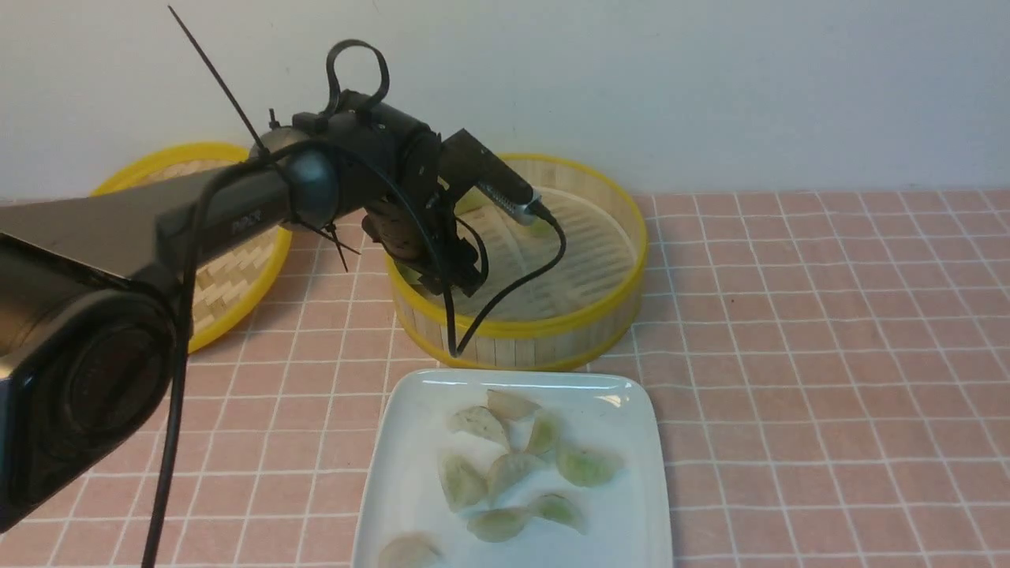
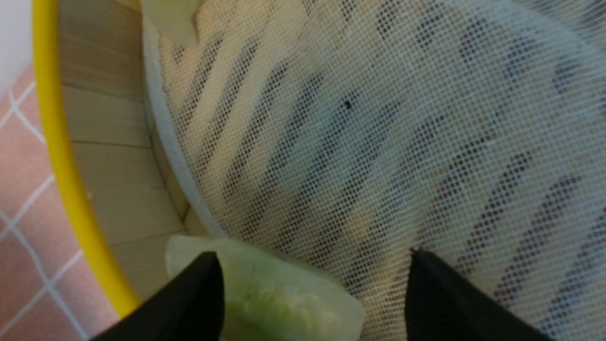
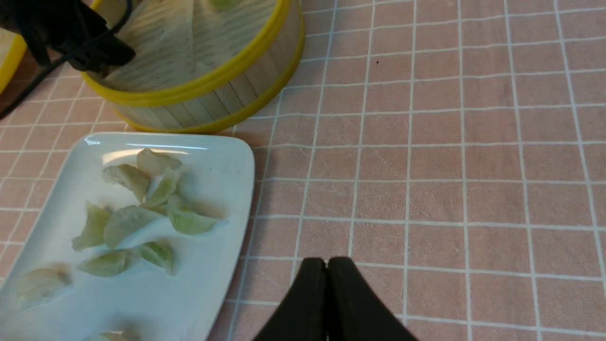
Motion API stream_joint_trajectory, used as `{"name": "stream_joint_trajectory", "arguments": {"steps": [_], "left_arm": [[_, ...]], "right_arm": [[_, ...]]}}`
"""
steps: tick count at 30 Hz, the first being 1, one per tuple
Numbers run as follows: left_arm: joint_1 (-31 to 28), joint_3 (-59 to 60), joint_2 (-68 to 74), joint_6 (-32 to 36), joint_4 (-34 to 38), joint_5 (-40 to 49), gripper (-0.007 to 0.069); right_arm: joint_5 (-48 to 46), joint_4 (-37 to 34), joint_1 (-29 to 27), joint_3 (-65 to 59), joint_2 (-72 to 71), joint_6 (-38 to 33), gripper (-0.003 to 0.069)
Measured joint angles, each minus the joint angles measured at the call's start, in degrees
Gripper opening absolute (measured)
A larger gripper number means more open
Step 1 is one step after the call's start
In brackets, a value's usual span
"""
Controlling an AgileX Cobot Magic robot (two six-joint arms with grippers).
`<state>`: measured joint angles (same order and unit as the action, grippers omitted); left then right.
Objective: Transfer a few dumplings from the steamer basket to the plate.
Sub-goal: Use the left arm to grab a dumpling from the steamer, then use the left arm to put the dumpling into the plate
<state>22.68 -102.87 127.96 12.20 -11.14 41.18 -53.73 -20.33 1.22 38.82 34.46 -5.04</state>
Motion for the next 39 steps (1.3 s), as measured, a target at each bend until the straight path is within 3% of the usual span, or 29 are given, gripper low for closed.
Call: {"name": "stream_joint_trajectory", "arguments": {"steps": [5,8,15,26,39], "left_arm": [[0.2,-0.2,0.9,-0.3,-0.6,0.8,0.0444],[0.2,-0.6,1.2,-1.8,-1.1,1.1,0.0386],[0.2,-1.8,1.2,-4.5,-2.1,3.1,0.0085],[0.2,-13.3,-0.9,-6.5,-0.1,14.8,0.0077],[0.2,-15.9,-6.2,-5.3,13.3,25.9,0.0077]], "right_arm": [[0.0,-1.1,0.0,0.0,0.0,-0.4,-0.0013],[0.0,-2.5,0.0,0.0,0.0,-1.1,-0.0013],[0.1,-5.9,0.0,0.0,0.0,-4.6,-0.0013],[0.1,-6.8,0.0,0.0,0.0,-5.7,-0.0013],[0.1,-7.3,0.0,0.0,0.0,-6.3,-0.0013]]}}
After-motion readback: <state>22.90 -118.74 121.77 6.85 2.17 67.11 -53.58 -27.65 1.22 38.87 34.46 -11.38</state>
